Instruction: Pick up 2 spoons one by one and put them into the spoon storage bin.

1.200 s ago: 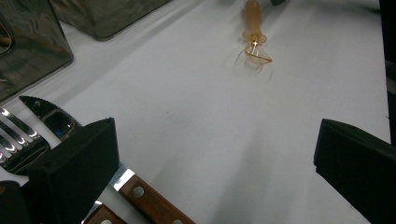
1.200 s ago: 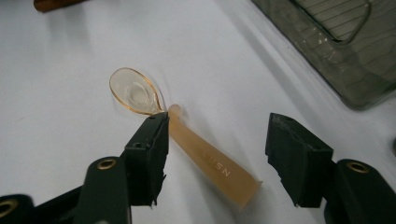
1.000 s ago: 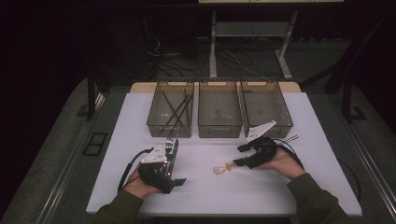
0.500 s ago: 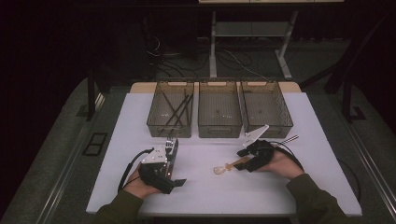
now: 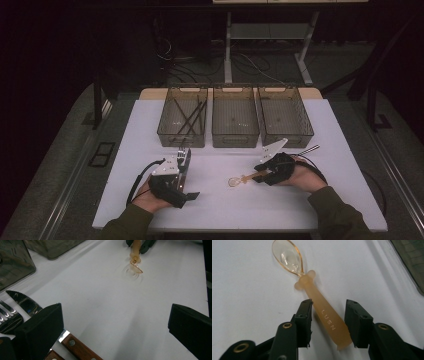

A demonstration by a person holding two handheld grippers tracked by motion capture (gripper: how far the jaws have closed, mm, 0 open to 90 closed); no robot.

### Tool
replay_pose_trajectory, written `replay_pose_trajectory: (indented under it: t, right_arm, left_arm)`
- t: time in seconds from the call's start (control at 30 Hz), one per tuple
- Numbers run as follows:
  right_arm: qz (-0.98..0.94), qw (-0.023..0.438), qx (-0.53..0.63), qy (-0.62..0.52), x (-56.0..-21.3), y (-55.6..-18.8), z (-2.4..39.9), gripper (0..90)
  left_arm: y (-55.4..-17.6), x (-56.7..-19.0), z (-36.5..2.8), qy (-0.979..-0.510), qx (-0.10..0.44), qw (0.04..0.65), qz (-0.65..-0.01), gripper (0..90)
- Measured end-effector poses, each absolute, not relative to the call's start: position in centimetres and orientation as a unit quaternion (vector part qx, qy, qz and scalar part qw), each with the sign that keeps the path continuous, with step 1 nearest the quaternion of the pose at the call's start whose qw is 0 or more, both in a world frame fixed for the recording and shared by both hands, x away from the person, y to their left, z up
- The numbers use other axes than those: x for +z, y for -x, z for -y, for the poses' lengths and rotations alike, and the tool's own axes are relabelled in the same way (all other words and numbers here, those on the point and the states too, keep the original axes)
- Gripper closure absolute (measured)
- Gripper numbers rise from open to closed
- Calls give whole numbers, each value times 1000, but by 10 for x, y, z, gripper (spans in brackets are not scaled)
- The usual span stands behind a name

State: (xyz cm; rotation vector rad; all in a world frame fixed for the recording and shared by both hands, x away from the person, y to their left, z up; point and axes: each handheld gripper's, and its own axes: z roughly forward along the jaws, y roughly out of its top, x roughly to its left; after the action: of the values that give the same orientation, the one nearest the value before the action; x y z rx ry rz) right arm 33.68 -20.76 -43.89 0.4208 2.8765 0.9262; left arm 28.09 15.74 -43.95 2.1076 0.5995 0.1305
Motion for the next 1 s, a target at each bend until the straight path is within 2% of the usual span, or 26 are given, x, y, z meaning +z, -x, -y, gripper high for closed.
replay_pose_trajectory:
  t: [0.33,1.0]
  right_arm:
    - [-947,35,296,-122,-437,-334,207,749]
    - [-940,29,309,-143,-431,-334,210,755]
  left_arm:
    - [-281,-439,-157,-856,52,455,-241,0]
    - [-281,-439,-157,-854,52,457,-241,0]
